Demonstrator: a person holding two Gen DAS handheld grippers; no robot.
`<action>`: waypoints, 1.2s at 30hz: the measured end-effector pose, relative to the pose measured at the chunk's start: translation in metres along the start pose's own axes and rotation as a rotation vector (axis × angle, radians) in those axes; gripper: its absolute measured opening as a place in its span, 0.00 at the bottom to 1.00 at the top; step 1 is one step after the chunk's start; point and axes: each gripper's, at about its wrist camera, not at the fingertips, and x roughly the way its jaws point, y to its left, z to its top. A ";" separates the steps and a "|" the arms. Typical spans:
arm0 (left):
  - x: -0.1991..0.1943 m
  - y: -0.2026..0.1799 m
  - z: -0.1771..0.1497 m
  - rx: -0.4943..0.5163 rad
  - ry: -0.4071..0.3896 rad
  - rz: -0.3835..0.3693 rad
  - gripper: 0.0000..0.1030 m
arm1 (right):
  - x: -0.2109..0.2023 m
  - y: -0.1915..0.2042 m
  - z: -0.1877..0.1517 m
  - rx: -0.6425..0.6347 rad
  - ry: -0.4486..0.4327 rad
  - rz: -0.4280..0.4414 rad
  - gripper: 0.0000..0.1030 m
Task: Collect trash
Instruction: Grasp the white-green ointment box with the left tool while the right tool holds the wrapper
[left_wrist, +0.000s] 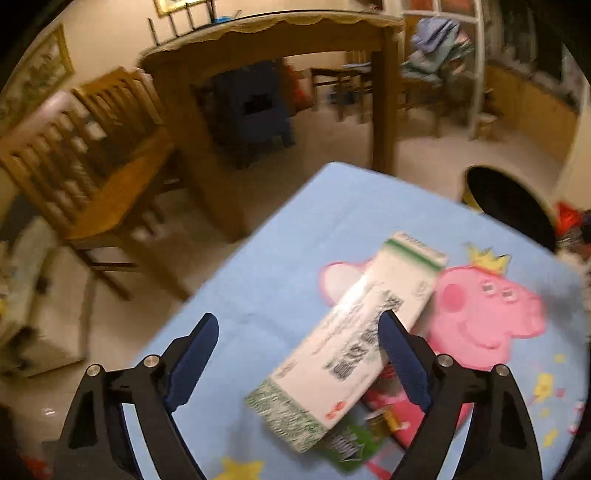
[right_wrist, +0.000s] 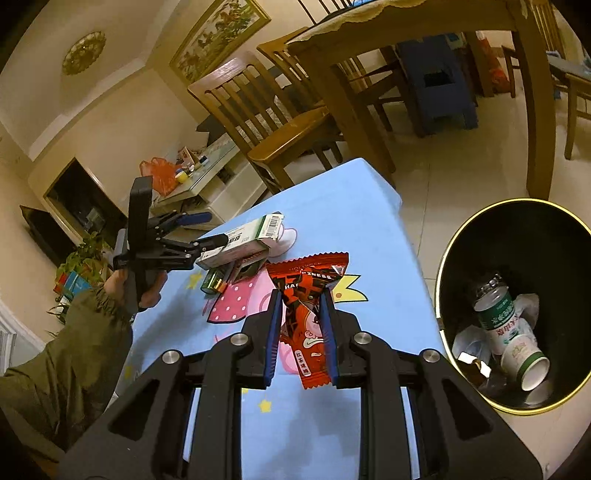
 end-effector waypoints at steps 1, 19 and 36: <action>0.002 -0.001 -0.002 0.009 -0.006 -0.036 0.83 | 0.003 0.002 -0.001 -0.001 0.003 0.000 0.20; -0.004 -0.020 -0.035 -0.023 0.035 -0.104 0.57 | 0.021 0.018 -0.007 -0.019 0.020 0.030 0.22; -0.043 -0.039 -0.047 -0.232 -0.067 0.085 0.42 | 0.013 0.014 -0.008 -0.021 0.003 0.021 0.22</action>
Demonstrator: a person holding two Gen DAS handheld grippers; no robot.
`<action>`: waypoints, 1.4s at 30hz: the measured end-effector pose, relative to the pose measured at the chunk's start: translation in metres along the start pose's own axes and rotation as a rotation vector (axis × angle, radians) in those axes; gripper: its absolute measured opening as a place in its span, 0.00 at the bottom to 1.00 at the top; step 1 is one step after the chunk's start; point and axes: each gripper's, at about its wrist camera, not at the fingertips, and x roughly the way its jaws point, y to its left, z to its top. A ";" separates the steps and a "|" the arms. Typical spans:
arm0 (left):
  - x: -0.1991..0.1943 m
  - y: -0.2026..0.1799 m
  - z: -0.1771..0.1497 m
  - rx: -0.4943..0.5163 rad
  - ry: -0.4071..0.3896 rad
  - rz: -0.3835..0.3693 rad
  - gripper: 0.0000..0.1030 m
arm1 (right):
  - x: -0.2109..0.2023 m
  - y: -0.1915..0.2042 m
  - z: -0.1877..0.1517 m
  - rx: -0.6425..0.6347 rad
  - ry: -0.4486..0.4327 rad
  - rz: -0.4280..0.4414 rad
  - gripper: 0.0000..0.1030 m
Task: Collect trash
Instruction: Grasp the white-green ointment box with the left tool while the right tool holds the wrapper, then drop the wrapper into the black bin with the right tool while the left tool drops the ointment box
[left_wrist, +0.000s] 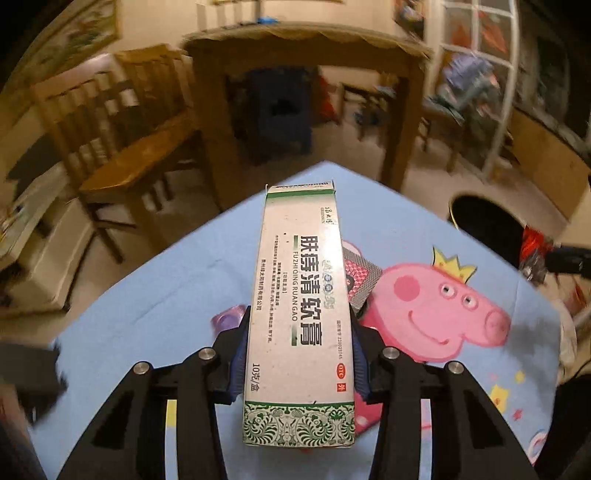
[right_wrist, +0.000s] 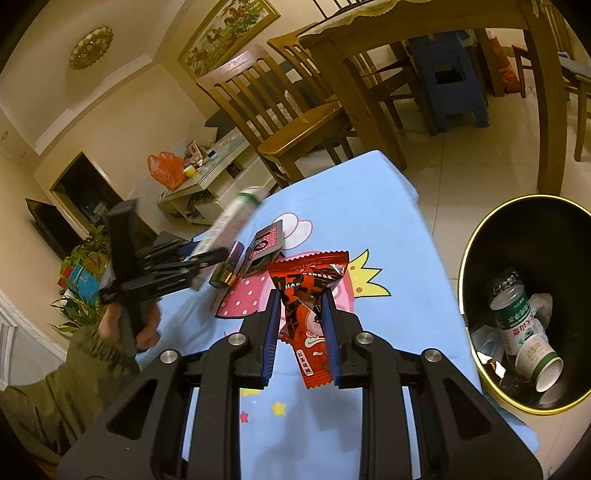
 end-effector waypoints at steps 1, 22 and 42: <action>-0.011 -0.004 -0.005 -0.023 -0.017 0.028 0.42 | -0.002 -0.001 0.000 0.002 -0.005 -0.005 0.22; -0.043 -0.179 0.004 0.048 -0.048 -0.157 0.42 | -0.071 -0.140 0.025 0.095 -0.067 -0.498 0.76; 0.060 -0.346 0.088 0.264 0.036 -0.168 0.58 | -0.258 -0.211 -0.072 0.342 -0.354 -0.510 0.90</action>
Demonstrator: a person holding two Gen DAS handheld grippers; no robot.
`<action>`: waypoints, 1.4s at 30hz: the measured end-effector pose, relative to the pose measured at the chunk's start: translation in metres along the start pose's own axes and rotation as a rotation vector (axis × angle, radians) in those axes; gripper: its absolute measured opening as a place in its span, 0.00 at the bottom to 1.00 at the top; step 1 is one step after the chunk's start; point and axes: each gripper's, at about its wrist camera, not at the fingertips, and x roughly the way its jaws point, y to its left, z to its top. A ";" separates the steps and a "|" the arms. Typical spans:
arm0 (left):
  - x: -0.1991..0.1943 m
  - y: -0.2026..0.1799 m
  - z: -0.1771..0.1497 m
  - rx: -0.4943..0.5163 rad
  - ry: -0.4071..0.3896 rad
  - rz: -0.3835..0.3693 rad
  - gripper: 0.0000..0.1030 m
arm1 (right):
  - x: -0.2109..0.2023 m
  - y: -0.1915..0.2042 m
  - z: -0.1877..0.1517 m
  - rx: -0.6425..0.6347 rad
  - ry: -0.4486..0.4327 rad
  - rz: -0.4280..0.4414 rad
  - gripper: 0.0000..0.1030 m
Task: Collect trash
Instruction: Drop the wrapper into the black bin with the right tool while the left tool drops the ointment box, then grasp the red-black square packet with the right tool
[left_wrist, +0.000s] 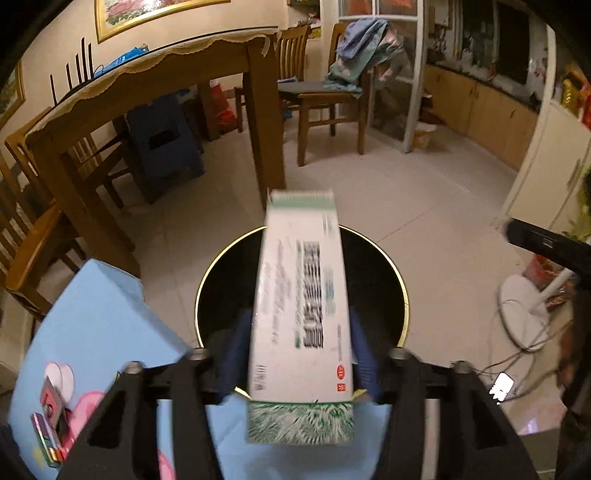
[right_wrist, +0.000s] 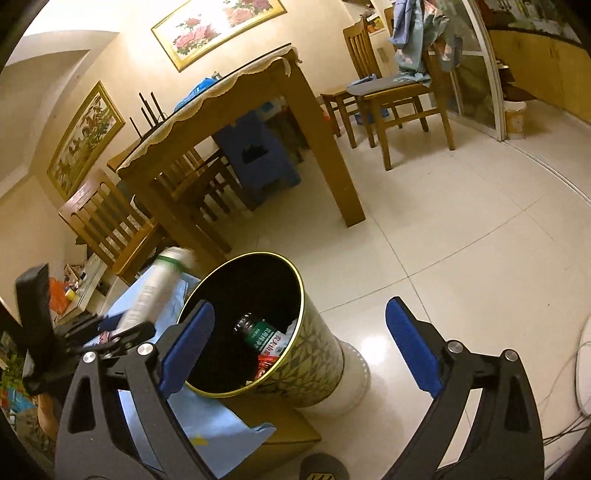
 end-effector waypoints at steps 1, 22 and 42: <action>0.001 -0.002 0.002 0.005 -0.004 0.003 0.64 | 0.000 -0.002 -0.001 0.004 -0.001 -0.001 0.90; -0.144 0.118 -0.161 -0.299 -0.063 0.409 0.94 | 0.057 0.231 -0.081 -0.401 0.261 0.183 0.95; -0.264 0.271 -0.333 -0.678 -0.071 0.691 0.94 | 0.200 0.477 -0.148 -0.821 0.474 0.265 0.84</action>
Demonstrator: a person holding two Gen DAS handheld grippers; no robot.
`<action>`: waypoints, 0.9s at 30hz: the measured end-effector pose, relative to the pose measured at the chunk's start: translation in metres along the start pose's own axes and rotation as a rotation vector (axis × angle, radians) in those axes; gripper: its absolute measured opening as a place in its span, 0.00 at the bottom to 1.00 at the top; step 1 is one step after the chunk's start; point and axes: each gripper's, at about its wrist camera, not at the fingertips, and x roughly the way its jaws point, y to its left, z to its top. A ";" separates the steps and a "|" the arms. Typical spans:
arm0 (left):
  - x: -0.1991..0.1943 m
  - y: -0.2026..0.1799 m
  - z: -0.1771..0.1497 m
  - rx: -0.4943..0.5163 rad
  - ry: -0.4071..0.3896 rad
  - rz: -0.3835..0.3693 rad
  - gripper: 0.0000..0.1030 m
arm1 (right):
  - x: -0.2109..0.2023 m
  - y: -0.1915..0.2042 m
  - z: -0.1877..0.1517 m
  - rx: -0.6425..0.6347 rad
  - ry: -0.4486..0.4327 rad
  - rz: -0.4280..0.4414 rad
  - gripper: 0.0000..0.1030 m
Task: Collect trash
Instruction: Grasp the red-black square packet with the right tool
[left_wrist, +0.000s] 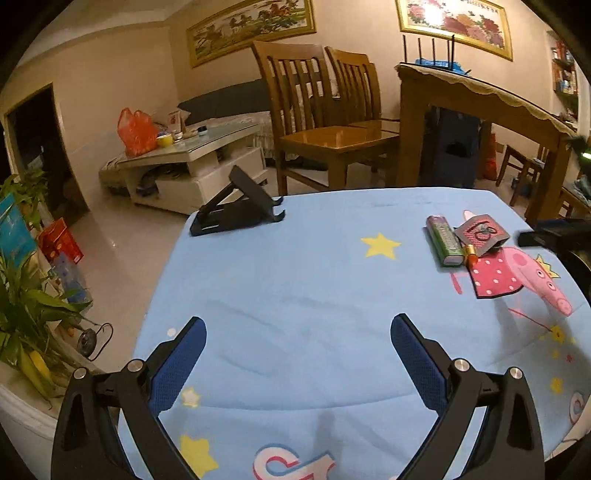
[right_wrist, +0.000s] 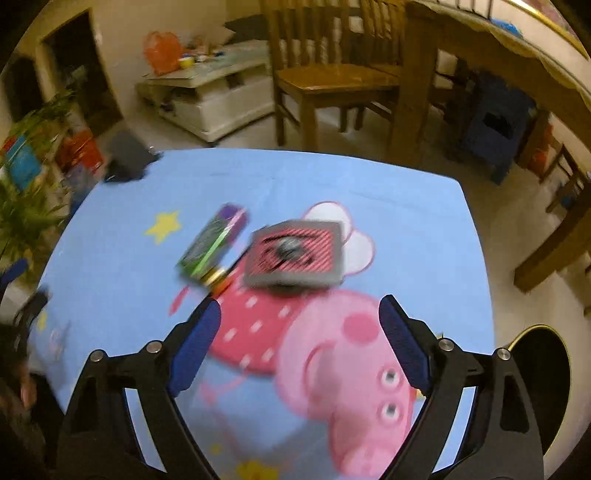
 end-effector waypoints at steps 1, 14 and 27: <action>0.000 -0.002 0.000 0.005 0.001 -0.007 0.94 | 0.006 -0.006 0.006 0.038 0.008 0.013 0.84; 0.014 -0.016 0.000 0.011 0.038 -0.059 0.94 | 0.069 -0.059 0.054 0.286 0.145 0.185 0.43; 0.013 -0.022 -0.001 0.004 0.036 -0.070 0.94 | -0.053 -0.012 -0.035 0.092 -0.068 0.312 0.06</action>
